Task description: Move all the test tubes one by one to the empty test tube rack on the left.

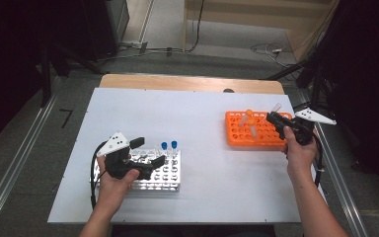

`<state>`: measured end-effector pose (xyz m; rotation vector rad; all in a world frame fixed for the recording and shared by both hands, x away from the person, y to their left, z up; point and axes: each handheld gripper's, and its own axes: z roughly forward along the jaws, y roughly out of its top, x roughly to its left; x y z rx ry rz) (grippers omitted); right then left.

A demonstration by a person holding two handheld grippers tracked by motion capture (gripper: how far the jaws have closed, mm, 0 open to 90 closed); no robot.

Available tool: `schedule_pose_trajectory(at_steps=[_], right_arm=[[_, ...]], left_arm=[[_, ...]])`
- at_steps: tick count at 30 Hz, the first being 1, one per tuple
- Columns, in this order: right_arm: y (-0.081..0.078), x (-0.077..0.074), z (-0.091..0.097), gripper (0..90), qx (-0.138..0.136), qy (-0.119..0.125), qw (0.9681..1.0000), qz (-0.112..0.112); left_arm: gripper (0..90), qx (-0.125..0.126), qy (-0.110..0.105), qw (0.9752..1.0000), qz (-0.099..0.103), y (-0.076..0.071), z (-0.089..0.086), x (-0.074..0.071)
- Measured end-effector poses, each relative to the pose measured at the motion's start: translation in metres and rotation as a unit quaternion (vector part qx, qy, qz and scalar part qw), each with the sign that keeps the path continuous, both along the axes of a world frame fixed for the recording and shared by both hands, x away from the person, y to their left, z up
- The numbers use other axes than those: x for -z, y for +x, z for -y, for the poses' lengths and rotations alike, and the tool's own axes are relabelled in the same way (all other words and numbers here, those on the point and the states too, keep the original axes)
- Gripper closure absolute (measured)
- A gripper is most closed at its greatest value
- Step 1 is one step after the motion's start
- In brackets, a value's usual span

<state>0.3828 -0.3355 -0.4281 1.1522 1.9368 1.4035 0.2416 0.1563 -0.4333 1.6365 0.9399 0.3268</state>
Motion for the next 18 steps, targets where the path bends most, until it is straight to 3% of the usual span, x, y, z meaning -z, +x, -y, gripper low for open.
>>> schedule_pose_trajectory(at_steps=[18], right_arm=[[-0.042,0.004,0.009,73.4,-0.013,-0.003,0.9999,-0.004]], left_arm=[[0.0,0.001,0.002,1.0000,0.001,0.000,0.003,0.000]])
